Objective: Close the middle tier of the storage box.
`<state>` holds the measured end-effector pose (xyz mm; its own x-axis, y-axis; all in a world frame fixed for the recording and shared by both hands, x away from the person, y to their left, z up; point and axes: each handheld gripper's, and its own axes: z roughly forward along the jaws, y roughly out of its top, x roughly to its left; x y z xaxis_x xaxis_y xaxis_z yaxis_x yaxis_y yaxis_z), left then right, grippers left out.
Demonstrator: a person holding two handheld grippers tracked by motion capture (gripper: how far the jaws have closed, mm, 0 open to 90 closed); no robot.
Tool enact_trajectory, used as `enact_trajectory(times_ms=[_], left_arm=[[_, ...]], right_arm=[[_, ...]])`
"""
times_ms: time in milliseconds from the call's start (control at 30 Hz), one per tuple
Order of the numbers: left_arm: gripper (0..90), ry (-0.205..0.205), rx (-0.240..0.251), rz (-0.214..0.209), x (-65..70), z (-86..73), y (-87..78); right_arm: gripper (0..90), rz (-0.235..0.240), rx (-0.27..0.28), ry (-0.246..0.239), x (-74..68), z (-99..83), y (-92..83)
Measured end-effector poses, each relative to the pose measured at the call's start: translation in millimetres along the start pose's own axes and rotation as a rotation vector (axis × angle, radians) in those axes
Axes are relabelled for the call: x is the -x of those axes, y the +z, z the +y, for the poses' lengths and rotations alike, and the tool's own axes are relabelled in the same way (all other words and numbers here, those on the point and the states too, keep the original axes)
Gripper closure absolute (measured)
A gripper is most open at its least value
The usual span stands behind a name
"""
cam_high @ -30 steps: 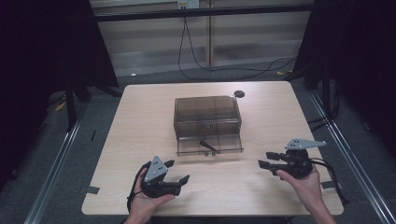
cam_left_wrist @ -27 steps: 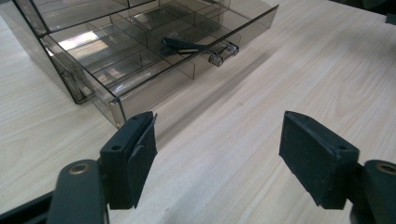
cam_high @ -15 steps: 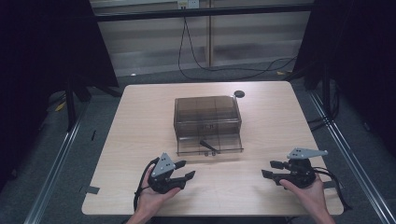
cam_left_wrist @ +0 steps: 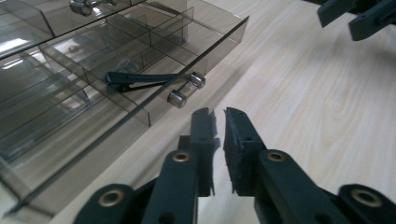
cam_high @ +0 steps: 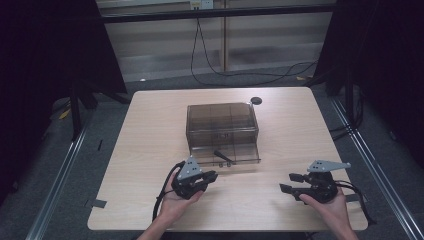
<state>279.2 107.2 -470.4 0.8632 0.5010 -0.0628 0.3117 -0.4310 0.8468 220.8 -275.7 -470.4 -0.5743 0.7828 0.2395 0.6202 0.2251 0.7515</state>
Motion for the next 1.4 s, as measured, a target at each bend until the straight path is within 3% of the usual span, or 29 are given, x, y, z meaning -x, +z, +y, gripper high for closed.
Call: enact_trajectory(times_ms=[233, 267, 400, 700, 767, 933, 1400], left_arm=[[89.9, 0.020, -0.018, -0.016, -0.3, 8.9, 17.6], [89.9, 0.040, -0.038, -0.007, -1.5, 10.4, 22.6], [90.0, 0.034, -0.056, 0.004, -6.4, 10.4, 31.4], [90.0, 0.026, -0.067, -0.023, -8.1, 7.5, 40.4], [90.0, 0.044, -0.088, -0.031, -5.2, 7.7, 44.8], [90.0, 0.043, -0.109, -0.026, -7.3, 5.7, 50.7], [90.0, 0.039, -0.111, -0.016, -10.1, 7.1, 56.0]], right_arm=[[38.8, 0.008, 0.002, -0.008, 0.7, -0.3, 1.4], [38.6, 0.010, 0.000, -0.008, 0.6, -0.3, 2.0], [37.0, 0.008, -0.022, 0.000, -0.7, -1.3, 5.3], [35.9, 0.004, -0.025, 0.002, -0.9, -1.6, 7.2], [35.9, 0.009, -0.027, 0.001, -1.0, -1.8, 7.5], [35.8, 0.006, -0.023, 0.001, -0.5, -1.4, 7.2], [35.1, 0.002, -0.040, 0.000, -0.7, -1.7, 8.8]])
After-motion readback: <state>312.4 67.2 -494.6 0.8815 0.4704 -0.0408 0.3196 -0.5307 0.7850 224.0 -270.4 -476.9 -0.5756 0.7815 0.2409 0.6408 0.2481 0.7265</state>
